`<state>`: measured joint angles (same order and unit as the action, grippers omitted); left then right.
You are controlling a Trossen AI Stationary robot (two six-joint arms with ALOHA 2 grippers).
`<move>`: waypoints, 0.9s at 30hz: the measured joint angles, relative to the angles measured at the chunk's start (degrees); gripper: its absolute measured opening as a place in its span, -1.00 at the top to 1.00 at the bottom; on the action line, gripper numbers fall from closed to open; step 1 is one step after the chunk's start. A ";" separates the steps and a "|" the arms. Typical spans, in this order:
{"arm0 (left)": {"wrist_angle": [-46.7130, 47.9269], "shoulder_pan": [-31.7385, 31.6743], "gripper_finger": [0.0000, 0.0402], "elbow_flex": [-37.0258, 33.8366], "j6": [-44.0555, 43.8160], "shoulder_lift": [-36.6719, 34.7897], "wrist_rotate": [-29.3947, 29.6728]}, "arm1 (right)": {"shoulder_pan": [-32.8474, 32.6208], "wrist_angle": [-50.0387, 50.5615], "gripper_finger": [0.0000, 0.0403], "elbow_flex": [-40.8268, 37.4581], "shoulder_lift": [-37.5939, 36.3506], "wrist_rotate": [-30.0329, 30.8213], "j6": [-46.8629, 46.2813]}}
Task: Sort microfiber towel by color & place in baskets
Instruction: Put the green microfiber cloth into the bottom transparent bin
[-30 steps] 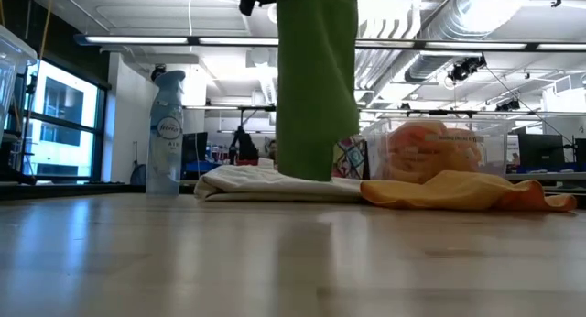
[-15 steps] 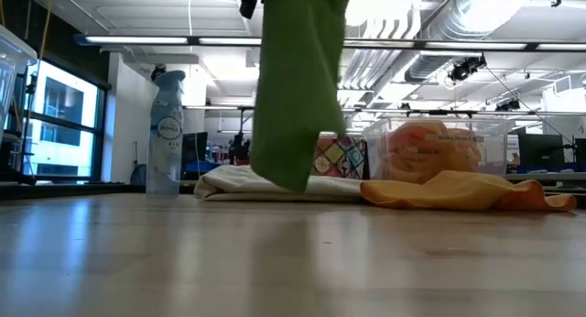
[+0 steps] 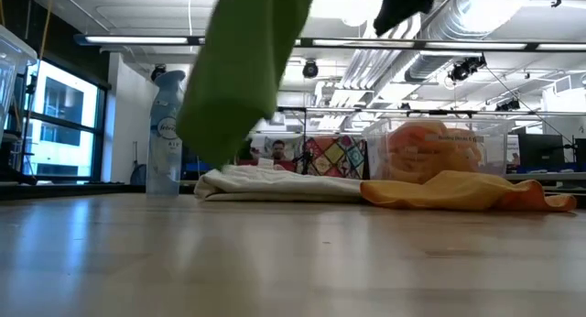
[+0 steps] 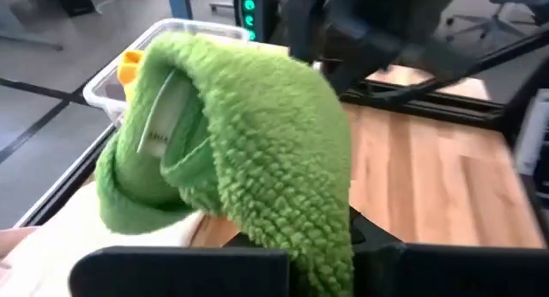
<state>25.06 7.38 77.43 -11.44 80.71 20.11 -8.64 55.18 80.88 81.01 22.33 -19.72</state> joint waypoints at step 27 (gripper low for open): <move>54.92 33.07 1.00 30.31 -48.68 0.83 1.65 | -0.02 3.94 0.45 -0.17 0.00 4.10 -8.75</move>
<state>79.98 40.45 107.74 -60.12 81.54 21.76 -8.67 59.12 80.71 81.01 26.44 -28.47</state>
